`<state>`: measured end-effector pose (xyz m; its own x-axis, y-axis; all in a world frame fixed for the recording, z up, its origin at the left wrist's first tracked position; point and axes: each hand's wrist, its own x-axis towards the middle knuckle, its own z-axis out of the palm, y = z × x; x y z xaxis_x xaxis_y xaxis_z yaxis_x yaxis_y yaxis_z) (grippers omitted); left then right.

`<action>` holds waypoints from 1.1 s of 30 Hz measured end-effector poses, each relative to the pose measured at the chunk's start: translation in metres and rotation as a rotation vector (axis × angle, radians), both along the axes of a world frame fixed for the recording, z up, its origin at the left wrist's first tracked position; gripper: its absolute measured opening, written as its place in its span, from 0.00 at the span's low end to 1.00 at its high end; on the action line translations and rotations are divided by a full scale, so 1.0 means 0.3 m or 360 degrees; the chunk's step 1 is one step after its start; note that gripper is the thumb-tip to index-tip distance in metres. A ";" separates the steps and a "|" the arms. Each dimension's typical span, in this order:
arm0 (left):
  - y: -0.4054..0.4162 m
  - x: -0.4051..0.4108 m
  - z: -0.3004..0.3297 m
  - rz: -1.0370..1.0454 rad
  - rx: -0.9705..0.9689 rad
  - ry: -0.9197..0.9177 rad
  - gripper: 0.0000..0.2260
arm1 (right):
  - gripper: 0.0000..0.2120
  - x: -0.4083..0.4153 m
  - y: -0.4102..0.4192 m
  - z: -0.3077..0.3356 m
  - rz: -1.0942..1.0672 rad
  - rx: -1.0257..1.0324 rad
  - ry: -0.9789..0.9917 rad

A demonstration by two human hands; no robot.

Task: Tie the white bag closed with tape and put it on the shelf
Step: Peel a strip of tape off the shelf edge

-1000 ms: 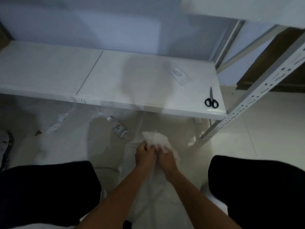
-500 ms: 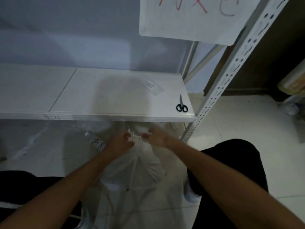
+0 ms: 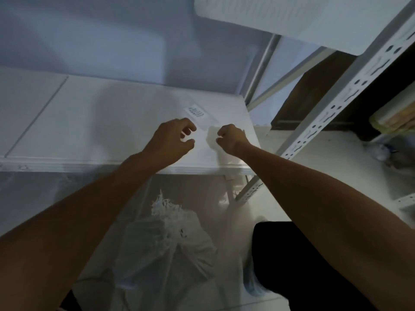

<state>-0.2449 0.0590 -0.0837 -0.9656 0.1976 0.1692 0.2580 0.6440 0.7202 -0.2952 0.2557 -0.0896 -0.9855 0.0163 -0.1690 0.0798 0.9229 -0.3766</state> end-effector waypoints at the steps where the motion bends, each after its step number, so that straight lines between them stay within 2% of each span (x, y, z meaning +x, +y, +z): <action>1: 0.024 -0.046 -0.020 -0.0004 -0.0002 -0.0018 0.12 | 0.15 -0.024 -0.001 -0.016 -0.0002 0.0034 0.0019; 8: 0.143 -0.285 -0.173 -0.0058 -0.0081 -0.0152 0.14 | 0.17 -0.216 0.018 -0.141 -0.0035 0.0193 0.0072; 12: 0.179 -0.349 -0.251 -0.0067 -0.0136 -0.0219 0.14 | 0.09 -0.285 0.041 -0.206 -0.0060 0.0140 0.0156; 16: 0.191 -0.362 -0.281 0.0111 -0.0062 -0.0144 0.09 | 0.05 -0.282 0.049 -0.218 -0.0100 0.0075 0.0234; 22: 0.185 -0.320 -0.238 0.0188 -0.0078 -0.0138 0.06 | 0.16 -0.227 0.050 -0.170 -0.0041 0.0193 0.0225; 26: 0.160 -0.275 -0.166 0.0215 -0.0147 -0.0151 0.05 | 0.15 -0.176 0.057 -0.118 -0.0015 0.0230 0.0239; 29: 0.143 -0.237 -0.109 0.0180 -0.0227 -0.0176 0.05 | 0.17 -0.138 0.069 -0.084 -0.0039 0.0201 0.0210; 33: 0.117 -0.185 -0.038 0.0151 -0.0274 -0.0175 0.06 | 0.13 -0.114 0.091 -0.080 -0.0082 0.0134 0.0215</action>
